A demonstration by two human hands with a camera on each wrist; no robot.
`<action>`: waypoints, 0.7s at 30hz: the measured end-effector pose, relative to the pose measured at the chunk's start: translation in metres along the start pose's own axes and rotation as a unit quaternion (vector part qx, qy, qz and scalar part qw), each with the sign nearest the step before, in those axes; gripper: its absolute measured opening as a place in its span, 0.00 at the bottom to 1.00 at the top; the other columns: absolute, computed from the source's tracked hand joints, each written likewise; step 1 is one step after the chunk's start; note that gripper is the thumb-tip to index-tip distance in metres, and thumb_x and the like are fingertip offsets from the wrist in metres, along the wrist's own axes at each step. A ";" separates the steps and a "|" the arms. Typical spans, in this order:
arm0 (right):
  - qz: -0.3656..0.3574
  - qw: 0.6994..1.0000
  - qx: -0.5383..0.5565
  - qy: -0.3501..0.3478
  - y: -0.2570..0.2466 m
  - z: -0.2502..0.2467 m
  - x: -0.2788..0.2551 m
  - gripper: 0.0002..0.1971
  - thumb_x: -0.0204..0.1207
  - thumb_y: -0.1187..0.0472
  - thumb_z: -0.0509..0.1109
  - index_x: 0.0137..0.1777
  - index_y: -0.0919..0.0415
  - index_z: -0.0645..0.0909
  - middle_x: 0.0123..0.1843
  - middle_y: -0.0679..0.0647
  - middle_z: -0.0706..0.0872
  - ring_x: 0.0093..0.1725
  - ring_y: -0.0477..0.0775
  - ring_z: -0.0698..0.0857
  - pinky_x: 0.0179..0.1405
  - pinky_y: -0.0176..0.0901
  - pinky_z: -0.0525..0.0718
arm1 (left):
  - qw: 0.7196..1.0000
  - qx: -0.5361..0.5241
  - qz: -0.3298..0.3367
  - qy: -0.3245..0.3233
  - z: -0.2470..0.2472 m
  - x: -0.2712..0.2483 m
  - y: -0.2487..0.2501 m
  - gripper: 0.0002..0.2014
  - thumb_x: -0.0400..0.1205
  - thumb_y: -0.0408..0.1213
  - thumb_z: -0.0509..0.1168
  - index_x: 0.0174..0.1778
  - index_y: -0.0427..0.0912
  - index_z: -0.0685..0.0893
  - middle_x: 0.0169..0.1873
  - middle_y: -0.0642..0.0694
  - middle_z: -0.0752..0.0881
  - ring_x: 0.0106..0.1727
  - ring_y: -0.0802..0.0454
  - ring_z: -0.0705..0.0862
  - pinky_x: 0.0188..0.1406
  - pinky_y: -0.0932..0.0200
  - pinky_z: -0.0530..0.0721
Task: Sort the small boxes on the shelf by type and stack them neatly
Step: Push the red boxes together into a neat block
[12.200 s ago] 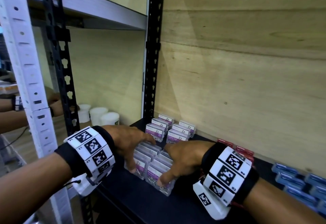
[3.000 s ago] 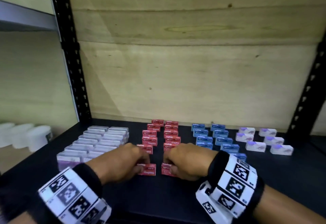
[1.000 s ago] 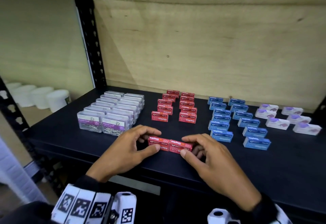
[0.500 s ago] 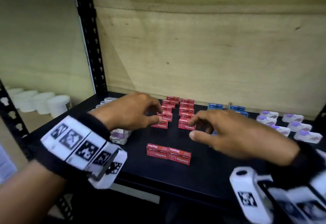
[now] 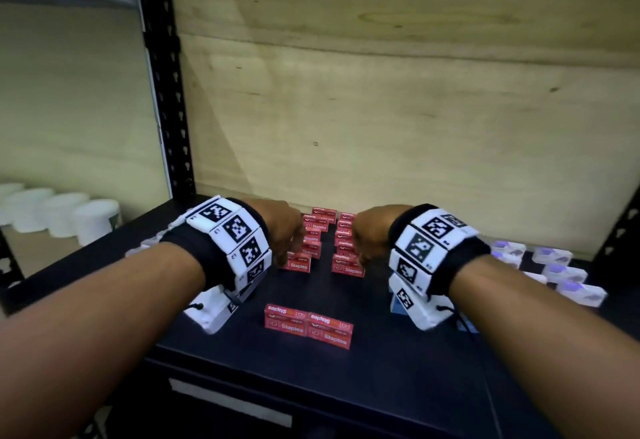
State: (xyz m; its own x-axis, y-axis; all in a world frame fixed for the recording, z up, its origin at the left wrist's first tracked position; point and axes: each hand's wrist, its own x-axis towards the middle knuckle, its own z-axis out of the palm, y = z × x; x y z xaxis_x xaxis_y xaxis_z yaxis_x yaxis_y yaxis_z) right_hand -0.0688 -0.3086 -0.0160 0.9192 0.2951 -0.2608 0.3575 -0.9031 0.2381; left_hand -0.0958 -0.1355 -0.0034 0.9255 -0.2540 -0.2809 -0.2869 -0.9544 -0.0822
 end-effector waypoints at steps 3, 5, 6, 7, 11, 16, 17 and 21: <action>0.001 0.999 -0.013 0.033 -0.002 0.001 0.006 0.04 0.76 0.58 0.74 0.47 0.57 0.84 0.45 0.49 0.84 0.40 0.53 0.83 0.49 0.47 0.86 | 1.000 -0.003 -0.012 0.009 0.003 0.005 0.001 0.20 0.76 0.33 0.76 0.64 0.45 0.85 0.59 0.47 0.88 0.58 0.48 0.86 0.52 0.60 0.80; -0.016 1.000 -0.013 -0.014 -0.007 -0.003 0.005 0.12 0.82 0.61 0.68 0.64 0.62 0.82 0.50 0.53 0.77 0.48 0.54 0.76 0.50 0.46 0.77 | 1.000 -0.016 -0.022 0.008 0.005 0.006 0.003 0.18 0.79 0.31 0.72 0.66 0.43 0.84 0.61 0.45 0.87 0.60 0.46 0.86 0.53 0.59 0.80; -0.018 1.000 -0.015 -0.015 -0.009 -0.004 0.003 0.14 0.83 0.62 0.67 0.66 0.63 0.81 0.50 0.54 0.75 0.48 0.54 0.74 0.49 0.46 0.75 | 1.000 -0.012 -0.024 0.005 0.006 0.006 0.004 0.18 0.80 0.31 0.71 0.67 0.42 0.84 0.62 0.45 0.86 0.61 0.45 0.85 0.56 0.57 0.80; -0.021 0.999 -0.036 -0.002 -0.011 -0.003 0.004 0.10 0.83 0.63 0.68 0.61 0.63 0.82 0.50 0.54 0.74 0.46 0.53 0.74 0.48 0.47 0.74 | 1.000 -0.002 -0.023 0.001 0.007 0.006 0.006 0.19 0.80 0.31 0.71 0.67 0.42 0.83 0.63 0.44 0.86 0.61 0.45 0.85 0.58 0.56 0.80; -0.001 0.998 -0.060 0.012 -0.015 0.003 0.005 0.05 0.81 0.63 0.69 0.44 0.59 0.78 0.39 0.51 0.73 0.37 0.51 0.72 0.44 0.48 0.74 | 1.000 0.025 -0.016 -0.006 0.008 0.004 0.011 0.20 0.80 0.31 0.71 0.69 0.41 0.82 0.64 0.44 0.85 0.63 0.44 0.84 0.58 0.56 0.79; -0.027 0.998 -0.059 -0.019 -0.021 -0.010 -0.013 0.07 0.83 0.60 0.67 0.49 0.65 0.81 0.34 0.50 0.73 0.36 0.51 0.75 0.43 0.44 0.74 | 1.000 0.022 -0.011 -0.012 0.002 -0.007 0.012 0.17 0.80 0.30 0.72 0.65 0.41 0.84 0.60 0.44 0.87 0.60 0.45 0.85 0.55 0.57 0.81; -0.041 0.997 -0.058 -0.032 -0.021 -0.013 -0.017 0.09 0.83 0.60 0.68 0.57 0.66 0.83 0.37 0.51 0.77 0.38 0.52 0.77 0.41 0.45 0.75 | 0.999 0.023 -0.008 -0.023 0.000 -0.009 0.011 0.17 0.79 0.30 0.73 0.64 0.42 0.85 0.59 0.46 0.87 0.60 0.47 0.85 0.53 0.58 0.80; -0.084 0.993 -0.033 -0.072 -0.028 -0.019 -0.048 0.13 0.83 0.62 0.69 0.64 0.65 0.84 0.48 0.53 0.85 0.33 0.46 0.77 0.26 0.34 0.77 | 0.997 0.024 0.003 -0.072 -0.001 -0.023 0.010 0.15 0.78 0.32 0.74 0.61 0.44 0.88 0.54 0.50 0.88 0.56 0.53 0.84 0.52 0.60 0.79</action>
State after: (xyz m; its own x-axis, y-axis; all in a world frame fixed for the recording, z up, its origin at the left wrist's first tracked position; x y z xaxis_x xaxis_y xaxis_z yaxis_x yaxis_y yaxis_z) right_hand -0.1192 -0.2915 0.0080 0.8144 0.3880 -0.4314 0.5181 -0.8210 0.2396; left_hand -0.1194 -0.1395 0.0035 0.8792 -0.2318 -0.4163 -0.3075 -0.9434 -0.1243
